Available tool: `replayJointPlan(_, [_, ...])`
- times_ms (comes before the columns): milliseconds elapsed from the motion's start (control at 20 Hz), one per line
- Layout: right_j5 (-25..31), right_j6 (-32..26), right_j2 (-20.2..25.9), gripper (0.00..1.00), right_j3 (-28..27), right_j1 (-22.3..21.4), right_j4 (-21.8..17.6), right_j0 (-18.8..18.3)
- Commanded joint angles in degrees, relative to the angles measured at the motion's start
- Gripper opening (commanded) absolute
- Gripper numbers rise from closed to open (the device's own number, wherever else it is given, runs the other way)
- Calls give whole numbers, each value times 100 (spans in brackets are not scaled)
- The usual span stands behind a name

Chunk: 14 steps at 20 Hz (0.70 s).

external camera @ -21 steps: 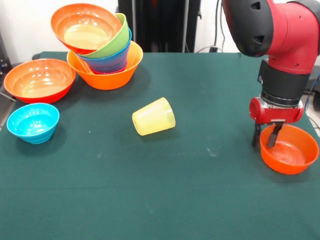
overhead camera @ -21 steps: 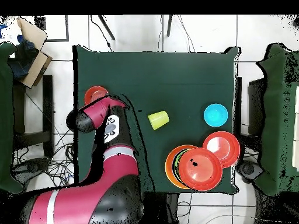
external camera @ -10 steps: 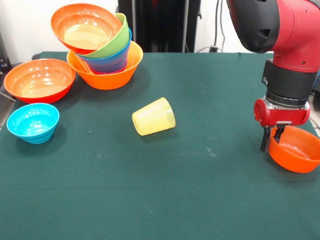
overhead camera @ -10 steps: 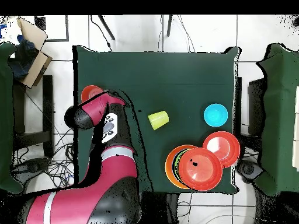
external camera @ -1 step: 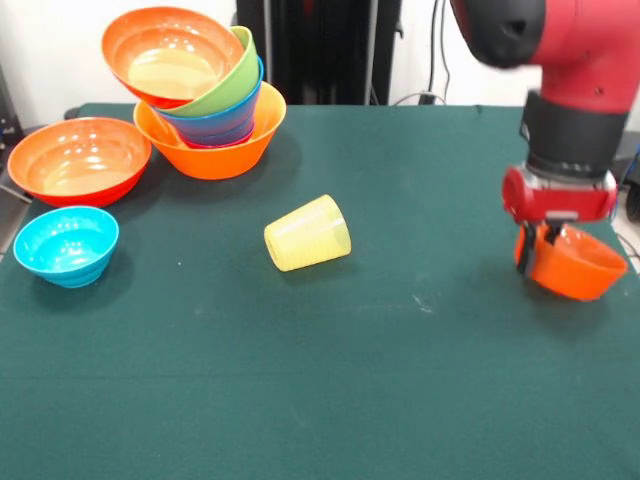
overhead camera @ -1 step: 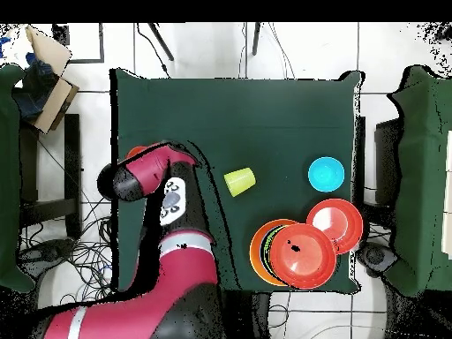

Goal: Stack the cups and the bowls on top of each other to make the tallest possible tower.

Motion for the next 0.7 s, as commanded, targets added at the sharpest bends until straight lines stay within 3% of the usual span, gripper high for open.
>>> replayJointPlan(50, [441, -317, 667, 0, 1970, -1683, 304, -586])
replayJointPlan(150, [438, -261, 821, 0, 2491, -2130, 499, -780])
replayJointPlan(300, [532, -201, 754, 0, 2840, -2598, 613, -782])
replayJointPlan(550, [937, -492, 909, 0, 3564, -3527, 1068, -1145])
replayJointPlan(700, [892, -763, 1151, 0, 3980, -3857, 1292, -1548])
